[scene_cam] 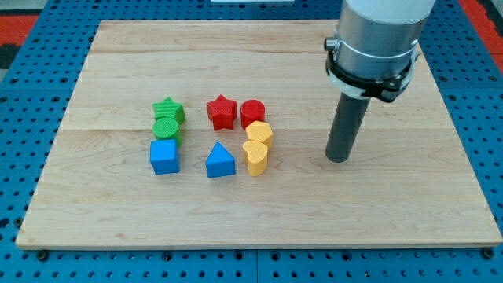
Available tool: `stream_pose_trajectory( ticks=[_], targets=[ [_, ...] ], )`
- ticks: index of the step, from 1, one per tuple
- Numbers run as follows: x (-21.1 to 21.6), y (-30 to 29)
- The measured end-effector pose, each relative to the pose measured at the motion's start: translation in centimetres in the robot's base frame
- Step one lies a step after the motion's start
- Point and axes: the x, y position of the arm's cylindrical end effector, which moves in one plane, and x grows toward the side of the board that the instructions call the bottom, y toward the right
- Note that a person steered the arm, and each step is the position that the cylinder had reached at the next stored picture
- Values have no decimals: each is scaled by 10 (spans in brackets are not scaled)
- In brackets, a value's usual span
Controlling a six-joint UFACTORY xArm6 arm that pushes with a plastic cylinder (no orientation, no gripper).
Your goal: Move the red circle towards the top left
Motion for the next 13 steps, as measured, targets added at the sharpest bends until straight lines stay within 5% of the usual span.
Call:
stream_pose_trajectory(
  ticks=[1, 3, 5, 9, 13],
  targets=[
    [0, -48],
    [-78, -98],
    [-66, -106],
    [-279, -264],
    [-269, -294]
  ],
)
